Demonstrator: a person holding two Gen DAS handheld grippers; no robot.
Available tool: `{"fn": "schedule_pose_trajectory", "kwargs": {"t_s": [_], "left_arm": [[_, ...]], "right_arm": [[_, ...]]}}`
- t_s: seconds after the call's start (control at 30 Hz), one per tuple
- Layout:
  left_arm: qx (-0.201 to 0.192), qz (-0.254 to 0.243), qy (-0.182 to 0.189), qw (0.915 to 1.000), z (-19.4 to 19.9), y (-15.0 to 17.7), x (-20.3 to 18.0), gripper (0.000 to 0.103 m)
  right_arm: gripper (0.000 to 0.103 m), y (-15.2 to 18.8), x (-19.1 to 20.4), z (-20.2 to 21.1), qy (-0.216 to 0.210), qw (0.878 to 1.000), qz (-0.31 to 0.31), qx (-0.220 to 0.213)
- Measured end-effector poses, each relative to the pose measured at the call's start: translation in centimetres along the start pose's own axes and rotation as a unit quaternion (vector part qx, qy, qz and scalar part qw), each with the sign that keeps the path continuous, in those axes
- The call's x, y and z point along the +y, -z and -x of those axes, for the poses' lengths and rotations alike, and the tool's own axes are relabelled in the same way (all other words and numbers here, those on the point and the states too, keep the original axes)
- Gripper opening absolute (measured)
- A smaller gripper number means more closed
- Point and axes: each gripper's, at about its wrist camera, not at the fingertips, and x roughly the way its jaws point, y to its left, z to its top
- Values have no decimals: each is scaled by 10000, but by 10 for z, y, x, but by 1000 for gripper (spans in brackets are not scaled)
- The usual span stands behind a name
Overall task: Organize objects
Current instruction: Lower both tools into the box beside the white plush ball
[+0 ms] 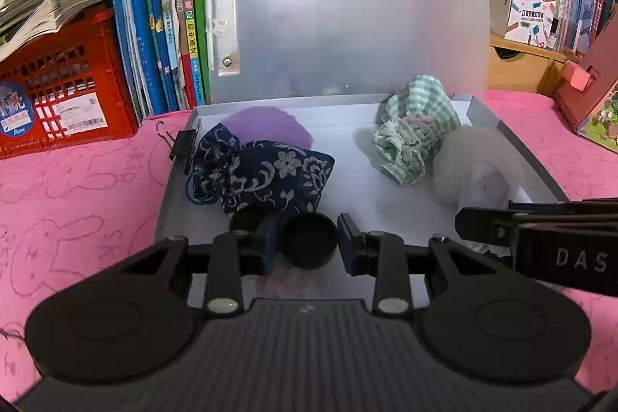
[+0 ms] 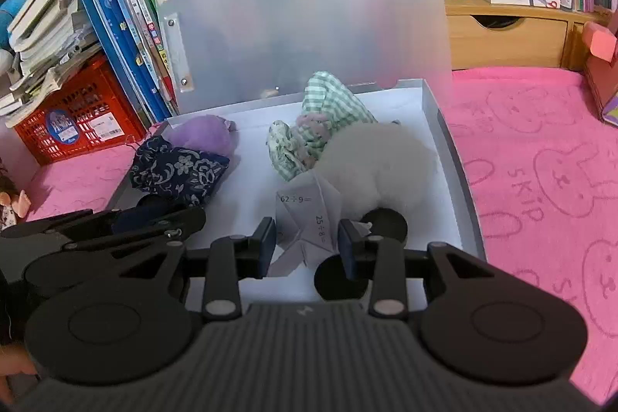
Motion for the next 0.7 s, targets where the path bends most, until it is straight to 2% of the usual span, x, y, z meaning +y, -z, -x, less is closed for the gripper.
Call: {"fn": "schedule_pose_trajectory", "kwargs": {"t_s": [0.7], "left_arm": [[64, -113, 16, 9999, -11, -2, -4, 38]], "right_arm": [[39, -2, 0, -15, -12, 9998, -94, 152]]}}
